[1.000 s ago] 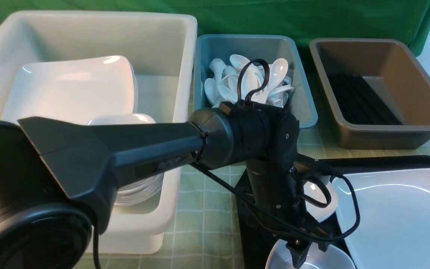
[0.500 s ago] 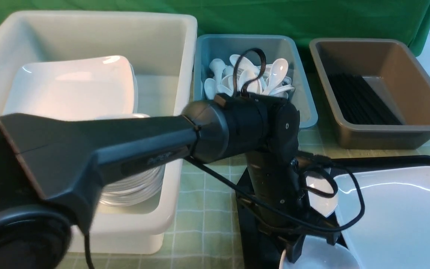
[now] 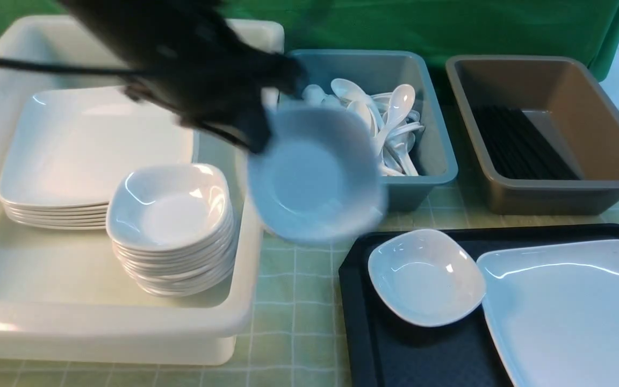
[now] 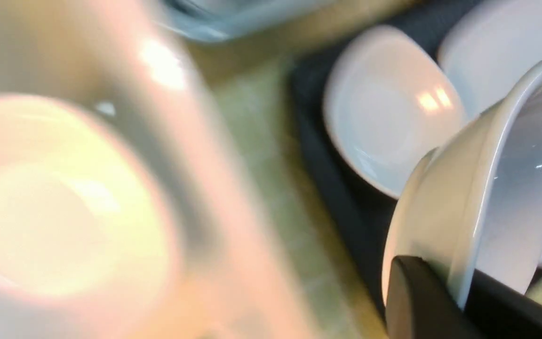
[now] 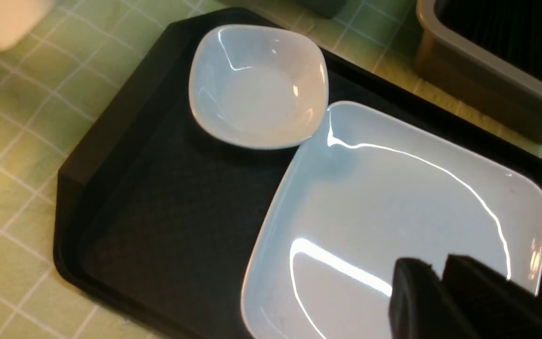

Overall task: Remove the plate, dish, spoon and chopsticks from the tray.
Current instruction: Use the left arm to put the small plate into the large storage box on the left

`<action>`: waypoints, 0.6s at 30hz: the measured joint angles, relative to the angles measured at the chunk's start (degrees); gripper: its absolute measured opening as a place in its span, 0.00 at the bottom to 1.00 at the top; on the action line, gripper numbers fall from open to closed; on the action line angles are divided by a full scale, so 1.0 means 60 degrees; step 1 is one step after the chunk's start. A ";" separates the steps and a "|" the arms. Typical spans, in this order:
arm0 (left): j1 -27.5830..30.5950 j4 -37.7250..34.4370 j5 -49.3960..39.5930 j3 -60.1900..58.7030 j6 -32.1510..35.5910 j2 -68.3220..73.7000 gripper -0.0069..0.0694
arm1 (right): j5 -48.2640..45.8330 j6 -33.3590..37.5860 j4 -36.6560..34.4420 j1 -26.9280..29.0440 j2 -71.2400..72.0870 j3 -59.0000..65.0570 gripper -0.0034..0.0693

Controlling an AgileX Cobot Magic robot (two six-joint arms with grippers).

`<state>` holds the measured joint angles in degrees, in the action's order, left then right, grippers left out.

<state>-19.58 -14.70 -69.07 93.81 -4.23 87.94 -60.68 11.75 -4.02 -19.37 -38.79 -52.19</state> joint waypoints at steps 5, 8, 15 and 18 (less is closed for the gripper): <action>0.2280 -0.0671 -0.0098 -0.0591 0.1367 -0.0206 0.11 | 0.0001 -0.0013 0.0000 0.0000 0.0000 0.0000 0.16; 0.2974 -0.0820 -0.0148 -0.0790 0.1934 0.0156 0.11 | 0.0001 -0.0016 0.0000 0.0000 0.0000 0.0000 0.17; 0.3661 -0.0789 -0.0129 -0.0824 0.3213 0.1094 0.11 | 0.0001 -0.0016 0.0000 0.0000 0.0000 0.0000 0.18; 0.3671 -0.0666 0.0010 -0.0824 0.3571 0.1612 0.11 | 0.0001 -0.0023 0.0000 0.0000 0.0000 0.0000 0.19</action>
<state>2.44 -18.69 -69.01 88.86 17.20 97.62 -60.67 11.61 -4.02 -19.37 -38.79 -52.19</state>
